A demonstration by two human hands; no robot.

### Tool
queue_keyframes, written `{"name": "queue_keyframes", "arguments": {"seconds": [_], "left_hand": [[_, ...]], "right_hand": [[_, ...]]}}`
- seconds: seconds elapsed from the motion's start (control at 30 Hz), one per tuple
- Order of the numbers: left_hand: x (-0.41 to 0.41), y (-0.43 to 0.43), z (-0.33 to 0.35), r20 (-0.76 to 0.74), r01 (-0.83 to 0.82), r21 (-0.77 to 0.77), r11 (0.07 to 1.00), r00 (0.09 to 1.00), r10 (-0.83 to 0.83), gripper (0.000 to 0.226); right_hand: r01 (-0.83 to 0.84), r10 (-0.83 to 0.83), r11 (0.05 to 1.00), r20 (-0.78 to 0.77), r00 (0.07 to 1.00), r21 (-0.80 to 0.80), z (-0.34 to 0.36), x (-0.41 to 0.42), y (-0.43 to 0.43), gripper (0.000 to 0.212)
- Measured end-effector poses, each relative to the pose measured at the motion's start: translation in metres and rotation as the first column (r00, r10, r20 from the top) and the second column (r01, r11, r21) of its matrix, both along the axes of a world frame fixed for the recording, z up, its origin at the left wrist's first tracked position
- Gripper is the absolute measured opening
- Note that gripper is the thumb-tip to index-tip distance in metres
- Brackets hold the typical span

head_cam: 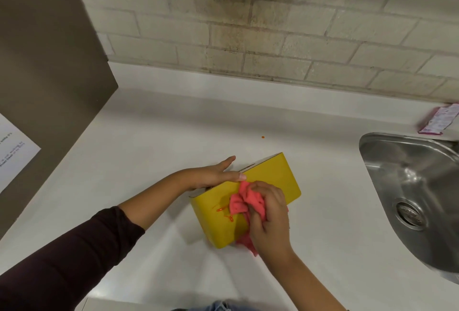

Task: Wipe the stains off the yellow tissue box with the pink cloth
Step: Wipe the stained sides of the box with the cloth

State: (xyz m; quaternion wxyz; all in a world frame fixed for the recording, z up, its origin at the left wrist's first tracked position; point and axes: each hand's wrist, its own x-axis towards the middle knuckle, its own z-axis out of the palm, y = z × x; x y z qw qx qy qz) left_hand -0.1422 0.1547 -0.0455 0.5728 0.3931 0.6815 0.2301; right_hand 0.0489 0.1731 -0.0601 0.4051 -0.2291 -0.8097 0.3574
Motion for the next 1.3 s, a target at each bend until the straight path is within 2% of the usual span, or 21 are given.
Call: {"name": "queue_keyframes", "arguments": {"seconds": [0.17, 0.23, 0.3, 0.43, 0.5, 0.6, 0.7, 0.77, 0.83, 0.93, 1.03, 1.17, 1.3], "left_hand": [[-0.003, -0.001, 0.001, -0.002, 0.012, -0.009, 1.0, 1.0, -0.012, 0.089], [-0.003, -0.002, 0.002, -0.017, 0.033, -0.007, 0.999, 0.999, -0.033, 0.091], [0.0, 0.0, 0.002, -0.026, 0.044, -0.003, 0.999, 0.999, -0.044, 0.091], [-0.002, 0.0, 0.001, -0.025, 0.021, 0.0, 1.0, 0.999, -0.021, 0.088], [-0.002, 0.0, 0.0, -0.016, 0.007, 0.009, 1.0, 1.0, -0.007, 0.088], [-0.001, 0.0, -0.001, -0.021, 0.003, 0.014, 1.0, 1.0, -0.002, 0.091], [-0.001, 0.002, -0.001, -0.031, 0.034, 0.01, 0.999, 0.999, -0.033, 0.093], [-0.002, 0.003, -0.001, -0.034, 0.048, 0.007, 0.999, 0.998, -0.048, 0.093], [-0.001, 0.003, -0.001, -0.031, 0.042, 0.007, 0.999, 0.999, -0.042, 0.092], [0.002, 0.003, -0.001, -0.028, 0.007, 0.014, 1.0, 1.0, -0.007, 0.09], [0.002, 0.004, -0.001, -0.01, -0.03, 0.017, 0.999, 0.999, 0.03, 0.088], [0.0, 0.004, -0.003, -0.006, -0.021, 0.01, 1.0, 1.0, 0.021, 0.09], [-0.003, 0.003, -0.004, -0.002, -0.017, 0.002, 1.0, 1.0, 0.017, 0.096]], "right_hand": [[-0.286, 0.27, 0.953, 0.149, 0.951, 0.099, 0.002, 0.003, -0.009, 0.032], [-0.356, 0.321, 0.922, 0.216, 0.922, 0.151, 0.002, 0.013, 0.005, 0.034], [-0.307, 0.266, 0.936, 0.224, 0.938, 0.174, 0.003, 0.021, 0.019, 0.034], [-0.111, 0.101, 0.99, 0.114, 0.988, 0.085, 0.002, 0.005, 0.008, 0.029], [-0.092, 0.083, 0.992, 0.107, 0.991, 0.083, 0.002, -0.005, -0.003, 0.027], [-0.197, 0.175, 0.972, 0.164, 0.971, 0.131, 0.005, -0.011, -0.017, 0.029], [-0.362, 0.314, 0.917, 0.257, 0.914, 0.168, 0.004, -0.001, -0.02, 0.031], [-0.418, 0.35, 0.887, 0.304, 0.886, 0.196, 0.004, 0.01, -0.01, 0.03], [-0.346, 0.291, 0.919, 0.265, 0.919, 0.188, 0.003, 0.016, 0.001, 0.03], [-0.148, 0.129, 0.984, 0.181, 0.975, 0.098, 0.005, 0.006, 0.002, 0.031], [-0.104, 0.095, 0.993, 0.156, 0.983, 0.054, 0.008, -0.011, -0.008, 0.03], [-0.275, 0.252, 0.955, 0.177, 0.951, 0.115, 0.015, -0.019, -0.017, 0.026], [-0.505, 0.455, 0.853, 0.288, 0.843, 0.129, 0.017, -0.01, -0.018, 0.022]]}}
